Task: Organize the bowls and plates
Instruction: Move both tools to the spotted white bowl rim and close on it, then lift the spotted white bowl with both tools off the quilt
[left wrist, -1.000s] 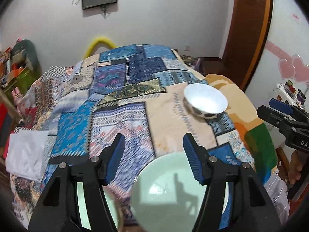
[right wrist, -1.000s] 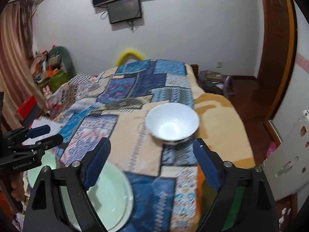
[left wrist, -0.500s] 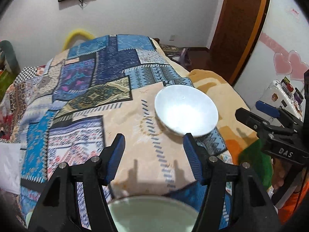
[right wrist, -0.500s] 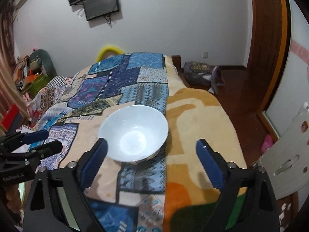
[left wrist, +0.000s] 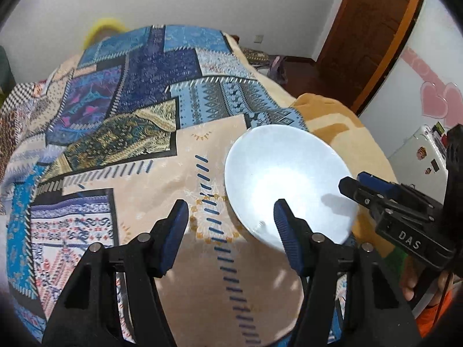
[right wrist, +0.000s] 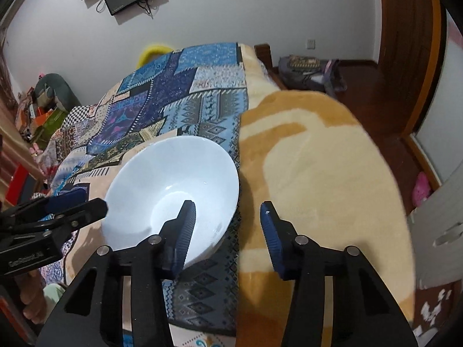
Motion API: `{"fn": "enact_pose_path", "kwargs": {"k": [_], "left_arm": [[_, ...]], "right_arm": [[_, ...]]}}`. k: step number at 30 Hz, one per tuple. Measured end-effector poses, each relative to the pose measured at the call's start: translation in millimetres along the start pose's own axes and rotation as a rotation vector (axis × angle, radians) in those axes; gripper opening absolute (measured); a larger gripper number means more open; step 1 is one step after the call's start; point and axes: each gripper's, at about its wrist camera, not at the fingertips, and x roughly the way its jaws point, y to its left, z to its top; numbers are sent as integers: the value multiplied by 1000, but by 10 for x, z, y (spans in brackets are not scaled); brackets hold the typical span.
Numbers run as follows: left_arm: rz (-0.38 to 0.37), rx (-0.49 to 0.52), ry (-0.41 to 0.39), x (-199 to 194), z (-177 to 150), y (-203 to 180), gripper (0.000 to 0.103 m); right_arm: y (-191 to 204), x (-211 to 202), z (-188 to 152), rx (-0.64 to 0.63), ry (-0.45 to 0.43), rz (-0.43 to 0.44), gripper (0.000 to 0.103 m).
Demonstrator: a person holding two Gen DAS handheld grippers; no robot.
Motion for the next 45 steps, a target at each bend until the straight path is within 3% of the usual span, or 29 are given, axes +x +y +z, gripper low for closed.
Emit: {"fn": "enact_pose_path", "kwargs": {"k": [14, 31, 45], "left_arm": [[-87, -37, 96, 420, 35, -1, 16], [-55, -13, 77, 178, -71, -120, 16], [-54, -18, 19, -491, -252, -111, 16]], "right_arm": [[21, 286, -13, -22, 64, 65, 20], [166, 120, -78, -47, 70, 39, 20], [441, -303, -161, -61, 28, 71, 20]]}}
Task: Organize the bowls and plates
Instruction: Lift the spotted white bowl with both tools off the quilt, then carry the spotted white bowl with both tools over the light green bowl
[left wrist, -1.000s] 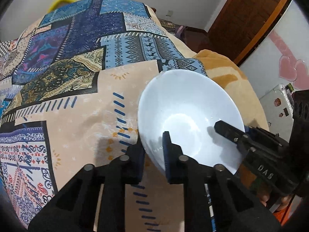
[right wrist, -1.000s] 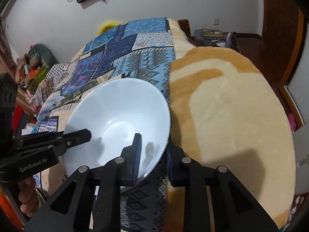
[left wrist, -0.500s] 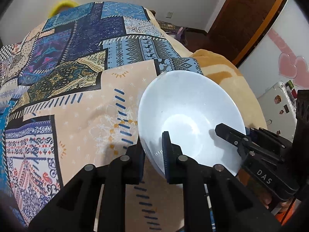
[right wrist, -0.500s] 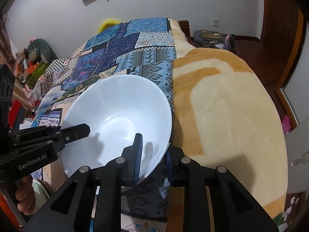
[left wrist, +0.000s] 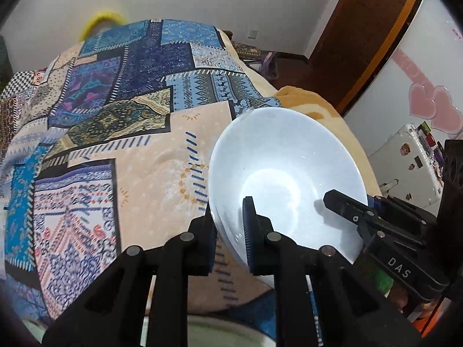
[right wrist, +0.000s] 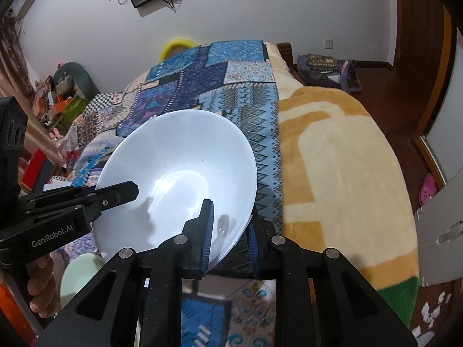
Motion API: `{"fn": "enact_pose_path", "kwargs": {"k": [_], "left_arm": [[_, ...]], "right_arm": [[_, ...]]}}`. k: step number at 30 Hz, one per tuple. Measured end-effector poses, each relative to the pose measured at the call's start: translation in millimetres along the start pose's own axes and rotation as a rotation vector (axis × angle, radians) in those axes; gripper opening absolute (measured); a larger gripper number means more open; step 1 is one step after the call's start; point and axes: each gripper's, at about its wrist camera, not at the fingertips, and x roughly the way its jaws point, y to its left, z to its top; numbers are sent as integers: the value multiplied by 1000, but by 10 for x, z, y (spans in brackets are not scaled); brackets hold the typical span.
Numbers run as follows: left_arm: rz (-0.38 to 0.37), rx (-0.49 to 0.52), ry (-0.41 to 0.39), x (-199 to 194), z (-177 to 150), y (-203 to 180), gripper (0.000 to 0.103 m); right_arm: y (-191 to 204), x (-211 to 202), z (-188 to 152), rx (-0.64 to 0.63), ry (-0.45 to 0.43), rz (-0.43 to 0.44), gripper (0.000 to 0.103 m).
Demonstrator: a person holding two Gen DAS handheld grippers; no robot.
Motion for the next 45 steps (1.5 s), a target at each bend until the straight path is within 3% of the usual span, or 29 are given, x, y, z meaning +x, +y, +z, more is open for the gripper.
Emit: {"fn": "enact_pose_path", "kwargs": {"k": [27, 45], "left_arm": [[18, -45, -98, -1292, -766, 352, 16], [71, -170, -110, -1806, -1479, 1007, 16]], "right_arm": [[958, -533, -352, -76, -69, 44, 20], [1701, -409, -695, -168, -37, 140, 20]]}}
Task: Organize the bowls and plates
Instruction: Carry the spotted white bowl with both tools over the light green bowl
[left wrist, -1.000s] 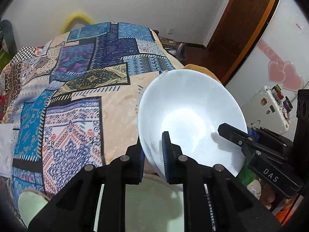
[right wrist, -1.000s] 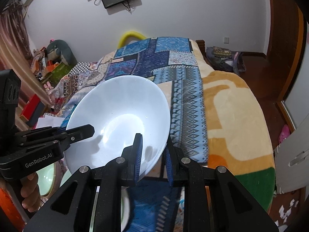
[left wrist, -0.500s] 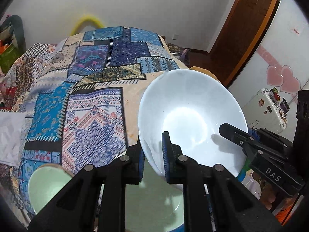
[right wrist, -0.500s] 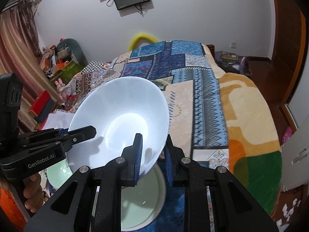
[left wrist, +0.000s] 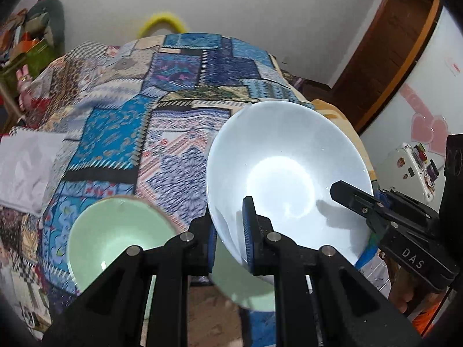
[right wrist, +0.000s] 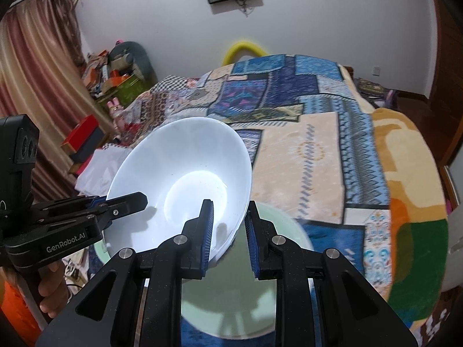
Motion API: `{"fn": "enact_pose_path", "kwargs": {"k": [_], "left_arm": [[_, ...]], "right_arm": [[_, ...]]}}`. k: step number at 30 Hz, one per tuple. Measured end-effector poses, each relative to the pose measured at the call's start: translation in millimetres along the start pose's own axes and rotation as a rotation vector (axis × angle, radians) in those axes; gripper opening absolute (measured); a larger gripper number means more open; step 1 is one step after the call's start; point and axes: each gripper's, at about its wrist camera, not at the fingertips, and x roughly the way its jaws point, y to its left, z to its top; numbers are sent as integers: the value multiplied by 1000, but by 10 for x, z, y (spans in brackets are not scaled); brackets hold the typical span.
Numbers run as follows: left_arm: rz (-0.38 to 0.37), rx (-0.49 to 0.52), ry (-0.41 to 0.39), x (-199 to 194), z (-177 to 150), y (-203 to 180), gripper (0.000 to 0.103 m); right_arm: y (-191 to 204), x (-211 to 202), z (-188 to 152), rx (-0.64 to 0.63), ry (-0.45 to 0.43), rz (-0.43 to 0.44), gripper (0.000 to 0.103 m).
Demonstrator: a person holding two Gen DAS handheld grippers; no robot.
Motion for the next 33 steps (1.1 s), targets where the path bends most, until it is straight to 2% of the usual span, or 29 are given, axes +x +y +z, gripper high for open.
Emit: {"fn": "enact_pose_path", "kwargs": {"k": [16, 23, 33], "left_arm": [[90, -119, -10, -387, -332, 910, 16], [99, -162, 26, -312, -460, 1213, 16], [119, -185, 80, -111, -592, 1436, 16]], "right_arm": [[767, 392, -134, -64, 64, 123, 21], [940, 631, -229, -64, 117, 151, 21], [1020, 896, -367, -45, 184, 161, 21]]}}
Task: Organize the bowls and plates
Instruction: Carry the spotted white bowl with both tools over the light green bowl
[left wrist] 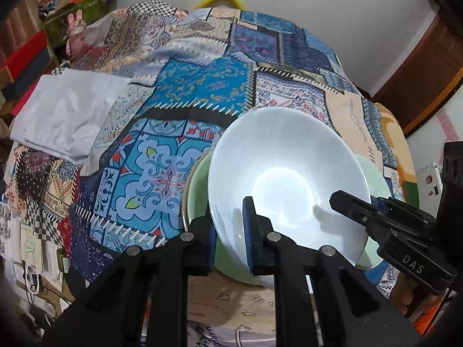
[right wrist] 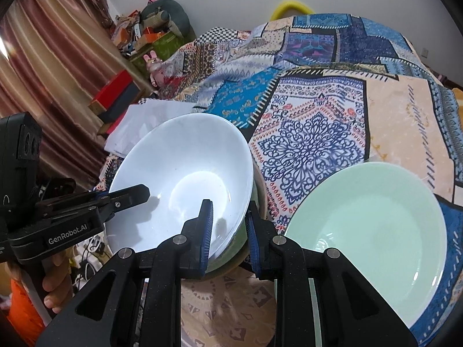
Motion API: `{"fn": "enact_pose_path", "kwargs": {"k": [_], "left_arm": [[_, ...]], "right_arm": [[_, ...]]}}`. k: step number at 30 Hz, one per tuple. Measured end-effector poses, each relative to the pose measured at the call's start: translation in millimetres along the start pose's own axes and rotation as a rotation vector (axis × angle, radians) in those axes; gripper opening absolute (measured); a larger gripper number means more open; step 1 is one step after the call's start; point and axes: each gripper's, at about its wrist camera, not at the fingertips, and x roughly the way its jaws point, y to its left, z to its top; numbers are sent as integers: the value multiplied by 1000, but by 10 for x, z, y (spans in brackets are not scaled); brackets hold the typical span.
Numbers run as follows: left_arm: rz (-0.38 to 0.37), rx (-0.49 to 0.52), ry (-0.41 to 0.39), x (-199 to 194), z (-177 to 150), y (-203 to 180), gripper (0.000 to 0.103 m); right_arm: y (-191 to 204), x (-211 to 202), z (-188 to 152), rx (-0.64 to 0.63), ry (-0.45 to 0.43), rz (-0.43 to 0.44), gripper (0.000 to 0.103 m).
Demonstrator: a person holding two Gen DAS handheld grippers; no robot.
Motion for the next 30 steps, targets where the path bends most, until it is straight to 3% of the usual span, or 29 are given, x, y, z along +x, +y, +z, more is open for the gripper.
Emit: {"fn": "enact_pose_path", "kwargs": {"k": [12, 20, 24, 30], "left_arm": [[-5, -17, 35, 143, -24, 136, 16], [3, -10, 35, 164, -29, 121, 16], [24, 6, 39, 198, -54, 106, 16], [25, 1, 41, 183, -52, 106, 16]], "right_arm": [[32, 147, -56, 3, 41, -10, 20], [27, 149, -65, 21, 36, -17, 21], [57, 111, -65, -2, 22, -61, 23], [-9, 72, -67, 13, 16, -38, 23]]}}
